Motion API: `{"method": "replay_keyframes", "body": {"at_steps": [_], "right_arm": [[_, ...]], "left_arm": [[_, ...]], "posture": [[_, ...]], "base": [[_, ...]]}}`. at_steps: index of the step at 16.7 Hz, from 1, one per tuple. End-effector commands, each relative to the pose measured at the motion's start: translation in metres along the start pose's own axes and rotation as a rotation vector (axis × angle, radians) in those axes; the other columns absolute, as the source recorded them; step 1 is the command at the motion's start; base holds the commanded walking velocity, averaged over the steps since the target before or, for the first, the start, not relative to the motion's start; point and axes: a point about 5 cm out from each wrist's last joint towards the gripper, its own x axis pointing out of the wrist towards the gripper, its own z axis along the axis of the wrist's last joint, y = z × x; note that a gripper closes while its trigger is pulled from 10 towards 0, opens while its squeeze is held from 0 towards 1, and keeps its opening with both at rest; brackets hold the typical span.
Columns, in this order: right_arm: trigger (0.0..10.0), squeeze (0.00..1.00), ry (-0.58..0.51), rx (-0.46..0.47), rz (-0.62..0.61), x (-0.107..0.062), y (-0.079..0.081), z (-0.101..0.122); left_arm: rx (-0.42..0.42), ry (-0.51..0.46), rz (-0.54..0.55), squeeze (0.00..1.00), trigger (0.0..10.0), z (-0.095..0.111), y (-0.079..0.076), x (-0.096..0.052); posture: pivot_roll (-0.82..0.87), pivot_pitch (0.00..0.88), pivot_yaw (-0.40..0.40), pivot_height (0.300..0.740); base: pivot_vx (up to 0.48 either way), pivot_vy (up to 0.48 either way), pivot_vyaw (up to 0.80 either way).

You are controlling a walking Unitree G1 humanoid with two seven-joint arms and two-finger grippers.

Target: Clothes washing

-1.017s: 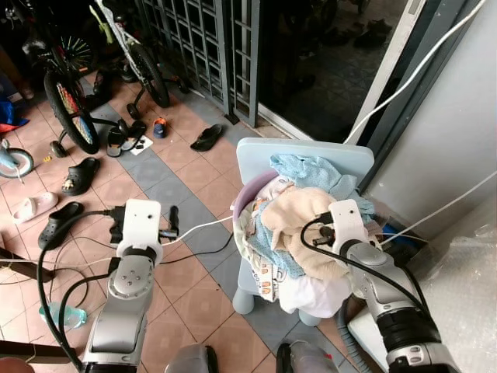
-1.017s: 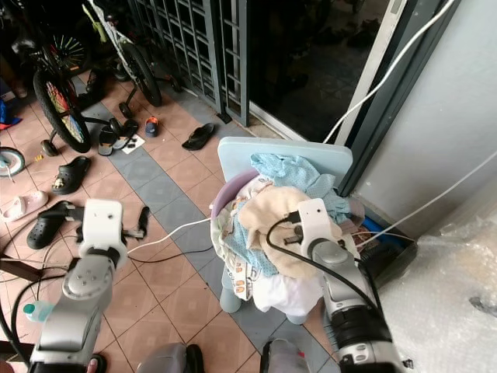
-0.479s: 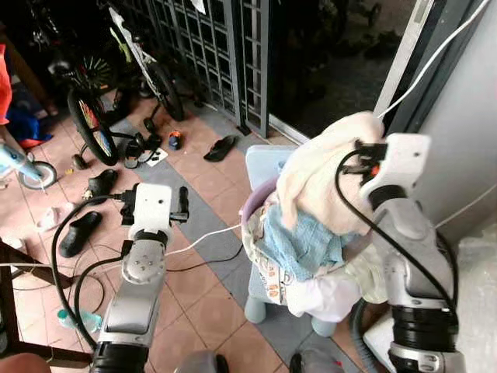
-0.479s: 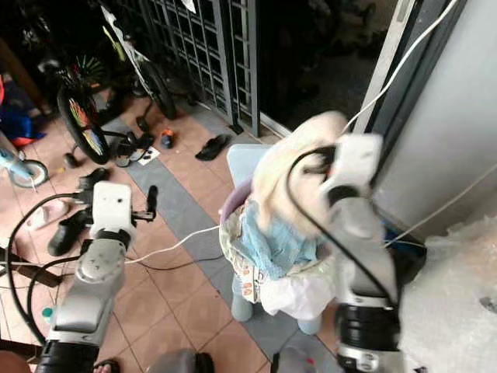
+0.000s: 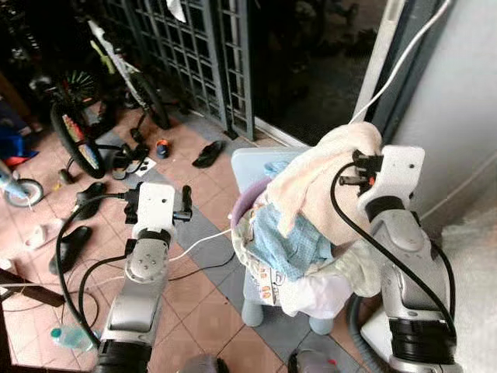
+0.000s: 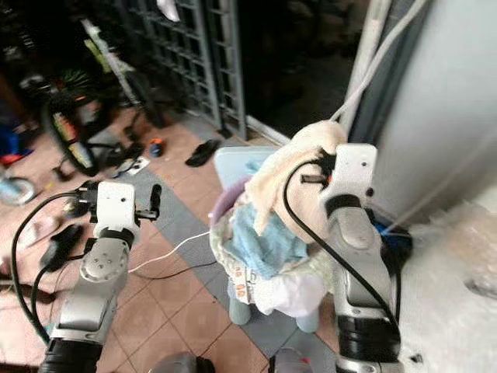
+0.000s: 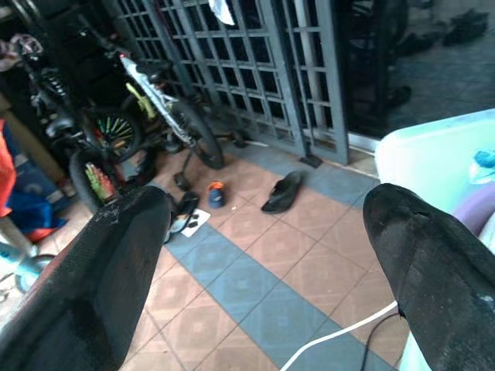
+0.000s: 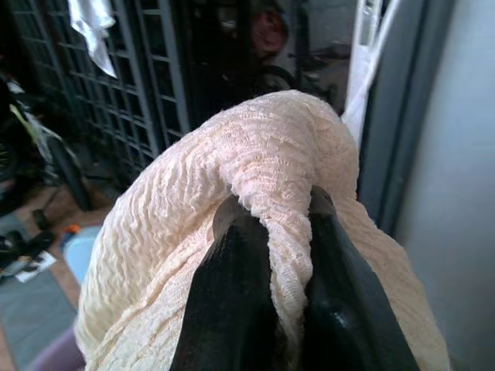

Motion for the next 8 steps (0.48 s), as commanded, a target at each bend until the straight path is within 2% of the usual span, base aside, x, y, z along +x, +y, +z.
{"method": "replay_keyframes", "body": {"at_steps": [1, 8], "right_arm": [[10.0, 0.00, -0.035, 0.003, 0.026, 0.0008, 0.0064, 0.0065], [10.0, 0.00, -0.030, 0.009, 0.038, 0.0027, 0.0095, 0.0050]], "left_arm": [[0.007, 0.019, 0.032, 0.00, 10.0, -0.0051, 0.0068, 0.0001], [0.004, 0.019, 0.028, 0.00, 10.0, -0.0054, 0.0058, 0.0018]], "posture": [[-0.08, 0.000, 0.097, 0.740], [-0.08, 0.000, 0.096, 0.740]], "base": [[-0.247, 0.000, 0.00], [-0.254, 0.000, 0.00]]}}
